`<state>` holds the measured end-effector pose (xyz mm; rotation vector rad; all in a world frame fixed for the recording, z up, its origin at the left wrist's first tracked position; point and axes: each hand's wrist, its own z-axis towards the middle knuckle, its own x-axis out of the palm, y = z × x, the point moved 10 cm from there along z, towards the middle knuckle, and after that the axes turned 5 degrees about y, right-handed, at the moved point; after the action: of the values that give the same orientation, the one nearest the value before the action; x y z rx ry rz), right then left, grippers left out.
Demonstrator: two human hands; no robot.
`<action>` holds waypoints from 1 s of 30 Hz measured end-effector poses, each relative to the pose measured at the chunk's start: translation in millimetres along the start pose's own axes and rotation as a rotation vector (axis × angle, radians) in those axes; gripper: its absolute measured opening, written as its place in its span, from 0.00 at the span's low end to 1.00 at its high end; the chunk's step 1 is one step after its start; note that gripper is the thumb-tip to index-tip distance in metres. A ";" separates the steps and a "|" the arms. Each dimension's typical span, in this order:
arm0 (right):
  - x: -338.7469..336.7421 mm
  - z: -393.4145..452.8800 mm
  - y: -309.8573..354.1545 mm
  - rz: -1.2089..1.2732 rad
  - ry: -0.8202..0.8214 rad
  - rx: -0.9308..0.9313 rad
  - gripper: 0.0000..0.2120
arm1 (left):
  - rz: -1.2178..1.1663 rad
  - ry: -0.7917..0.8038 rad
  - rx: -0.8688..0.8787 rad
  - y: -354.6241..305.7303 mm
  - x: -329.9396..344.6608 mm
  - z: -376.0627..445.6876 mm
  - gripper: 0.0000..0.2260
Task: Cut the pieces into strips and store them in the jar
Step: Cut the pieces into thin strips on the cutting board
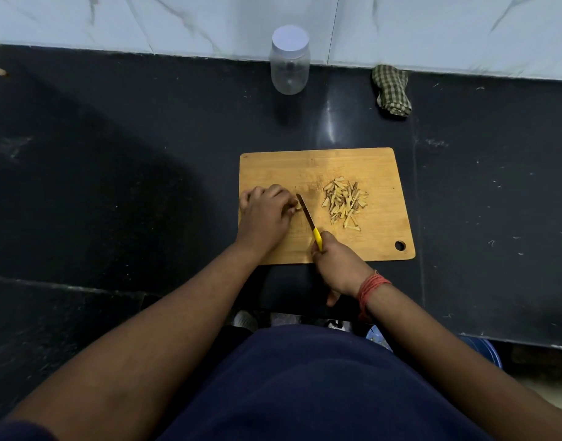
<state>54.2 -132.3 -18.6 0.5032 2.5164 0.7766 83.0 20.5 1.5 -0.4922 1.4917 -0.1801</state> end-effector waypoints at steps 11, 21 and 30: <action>3.6 13.9 1.6 -0.103 0.004 0.057 0.17 | 0.150 -0.045 0.109 -6.9 -5.2 4.6 0.04; -0.6 -18.8 -33.1 -0.252 -0.057 -0.006 0.18 | 0.153 -0.051 0.069 -4.5 -1.5 5.1 0.05; -6.3 -0.4 3.7 -0.106 -0.010 0.016 0.19 | 0.113 -0.076 0.039 -2.5 -1.9 1.5 0.04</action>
<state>60.0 -132.5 -14.1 0.3743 2.5188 0.7130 84.7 19.3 4.3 -0.3784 1.4350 -0.1002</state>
